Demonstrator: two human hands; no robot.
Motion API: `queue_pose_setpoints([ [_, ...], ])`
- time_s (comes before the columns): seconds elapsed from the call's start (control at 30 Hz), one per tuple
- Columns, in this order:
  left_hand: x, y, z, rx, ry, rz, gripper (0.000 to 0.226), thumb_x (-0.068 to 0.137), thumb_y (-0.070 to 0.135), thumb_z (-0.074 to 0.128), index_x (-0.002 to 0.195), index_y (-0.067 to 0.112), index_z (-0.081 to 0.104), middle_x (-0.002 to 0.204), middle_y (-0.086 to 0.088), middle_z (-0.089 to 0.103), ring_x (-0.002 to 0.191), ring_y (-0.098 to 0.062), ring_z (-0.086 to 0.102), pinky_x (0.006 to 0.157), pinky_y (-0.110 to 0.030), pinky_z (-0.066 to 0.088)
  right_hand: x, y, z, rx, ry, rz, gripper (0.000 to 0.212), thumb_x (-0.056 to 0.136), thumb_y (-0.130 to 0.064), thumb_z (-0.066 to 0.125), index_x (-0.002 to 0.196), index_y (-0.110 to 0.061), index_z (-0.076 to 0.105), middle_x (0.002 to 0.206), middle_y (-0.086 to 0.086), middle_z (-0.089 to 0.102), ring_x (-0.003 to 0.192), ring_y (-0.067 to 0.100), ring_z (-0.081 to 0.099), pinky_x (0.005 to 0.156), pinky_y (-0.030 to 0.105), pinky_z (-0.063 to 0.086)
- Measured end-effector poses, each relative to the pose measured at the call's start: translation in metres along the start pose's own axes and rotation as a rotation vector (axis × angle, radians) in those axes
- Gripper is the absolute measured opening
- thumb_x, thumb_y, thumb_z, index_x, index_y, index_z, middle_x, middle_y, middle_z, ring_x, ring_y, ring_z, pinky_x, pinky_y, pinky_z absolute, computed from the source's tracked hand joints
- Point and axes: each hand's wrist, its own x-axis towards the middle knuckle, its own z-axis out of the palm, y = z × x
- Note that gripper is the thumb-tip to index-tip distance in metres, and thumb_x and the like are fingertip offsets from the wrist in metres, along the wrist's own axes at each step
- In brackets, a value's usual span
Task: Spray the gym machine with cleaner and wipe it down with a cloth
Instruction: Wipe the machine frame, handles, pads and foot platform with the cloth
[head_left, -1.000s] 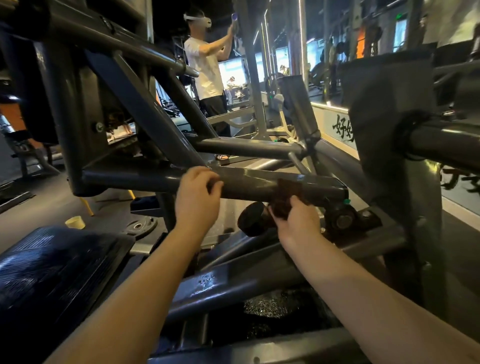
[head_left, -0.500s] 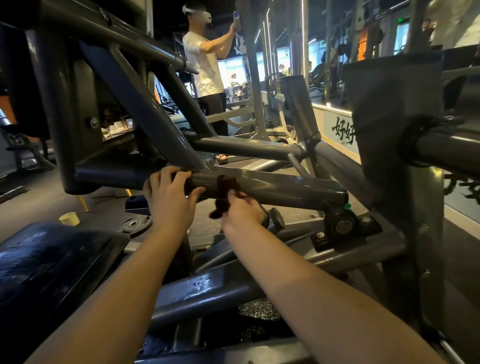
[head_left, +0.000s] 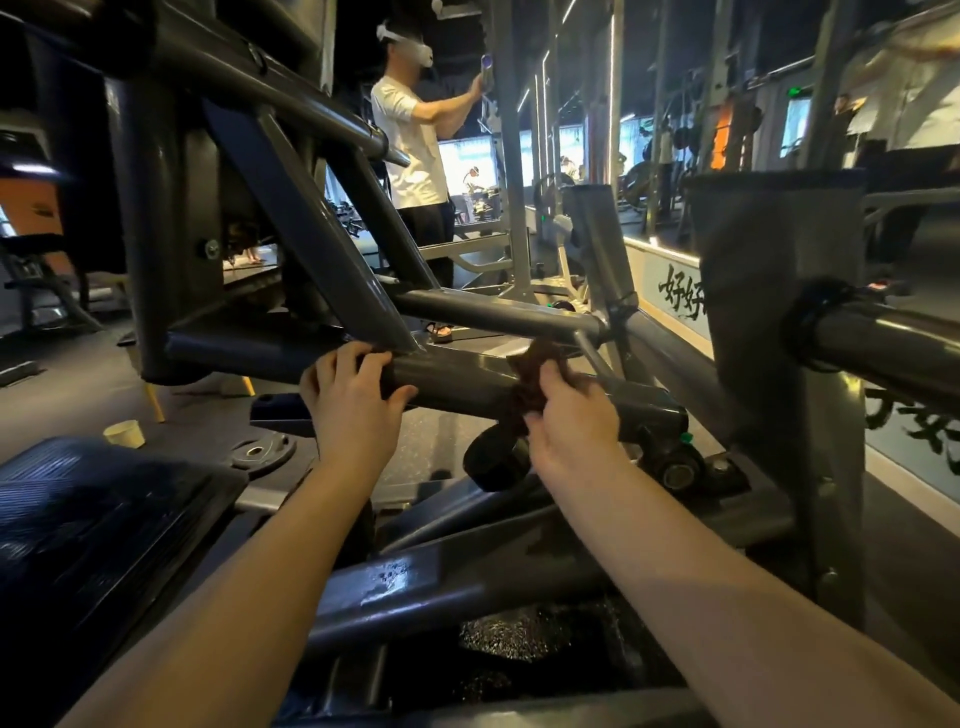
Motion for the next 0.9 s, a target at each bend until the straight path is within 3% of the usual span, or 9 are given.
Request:
queue_pose_setpoints([
  [0.07,0.000,-0.003,-0.001,-0.020,0.018,-0.001,0.049,0.094,0.038,0.071,0.138,0.022,0.058,0.147,-0.002,0.047,0.142,-0.027,0.032,0.122,-0.053,0.020,0.009,-0.010,0.006,-0.321,-0.040,-0.342,0.014,0.100,-0.018,0.066,0.113,-0.023,0.064,0.116,-0.006,0.067,0.107,0.011,0.060,0.097,0.033,0.049],
  [0.13,0.001,-0.008,-0.004,-0.035,0.045,-0.036,0.052,0.092,0.038,0.073,0.138,0.021,0.057,0.147,-0.002,0.047,0.142,-0.027,0.031,0.123,-0.053,0.019,0.028,-0.010,0.002,-0.642,-0.137,-0.570,0.014,0.101,-0.017,0.064,0.112,-0.024,0.063,0.117,-0.007,0.064,0.114,0.012,0.058,0.102,0.033,0.047],
  [0.23,0.005,-0.019,-0.008,-0.011,0.056,-0.103,0.065,0.088,0.044,0.077,0.143,0.022,0.051,0.151,-0.001,0.043,0.146,-0.028,0.028,0.124,-0.054,0.017,0.057,0.003,-0.001,-1.224,-0.287,-0.611,0.023,0.100,-0.017,0.064,0.120,-0.027,0.060,0.122,-0.001,0.061,0.122,0.024,0.056,0.107,0.047,0.048],
  [0.27,0.007,-0.021,-0.010,0.004,0.048,-0.103,0.067,0.087,0.046,0.077,0.144,0.022,0.051,0.152,-0.001,0.042,0.147,-0.028,0.027,0.124,-0.054,0.017,0.060,0.004,0.006,-1.317,-0.323,-0.592,0.029,0.099,-0.015,0.063,0.125,-0.028,0.058,0.124,0.002,0.061,0.123,0.027,0.057,0.106,0.050,0.049],
  [0.37,0.011,-0.024,-0.010,0.037,0.042,-0.081,0.063,0.087,0.047,0.076,0.141,0.023,0.055,0.150,-0.001,0.044,0.146,-0.028,0.028,0.123,-0.054,0.018,0.052,0.005,0.047,-1.361,-0.463,-0.565,0.039,0.100,-0.013,0.061,0.137,-0.025,0.053,0.125,0.004,0.063,0.118,0.024,0.060,0.102,0.047,0.053],
  [0.5,0.006,-0.027,-0.005,0.055,0.114,-0.051,0.058,0.085,0.041,0.081,0.135,0.023,0.060,0.147,0.000,0.050,0.141,-0.027,0.032,0.118,-0.053,0.025,0.035,0.024,0.095,-1.366,-0.631,-0.637,0.029,0.101,-0.015,0.060,0.126,-0.026,0.053,0.113,0.000,0.063,0.103,0.020,0.062,0.093,0.042,0.056],
  [0.6,0.005,-0.028,-0.003,0.057,0.123,-0.051,0.058,0.085,0.039,0.081,0.136,0.021,0.059,0.147,-0.001,0.050,0.141,-0.028,0.032,0.118,-0.053,0.026,0.037,0.022,0.078,-1.352,-0.660,-0.670,0.026,0.100,-0.011,0.059,0.121,-0.027,0.054,0.109,-0.003,0.061,0.100,0.018,0.061,0.092,0.039,0.054],
  [0.7,0.003,-0.026,-0.003,0.039,0.112,-0.060,0.060,0.087,0.042,0.078,0.139,0.022,0.056,0.149,0.000,0.046,0.143,-0.029,0.031,0.120,-0.054,0.025,0.055,0.015,0.029,-1.340,-0.570,-0.705,0.027,0.097,-0.011,0.062,0.117,-0.029,0.057,0.108,-0.009,0.059,0.103,0.014,0.058,0.093,0.036,0.051],
  [0.9,0.000,-0.020,-0.001,-0.007,0.088,-0.088,0.057,0.092,0.039,0.073,0.142,0.021,0.053,0.154,-0.001,0.041,0.147,-0.028,0.025,0.122,-0.056,0.020,0.066,0.016,-0.028,-1.284,-0.169,-0.752,0.031,0.094,-0.012,0.069,0.120,-0.025,0.059,0.119,-0.002,0.061,0.118,0.023,0.058,0.095,0.041,0.053],
])
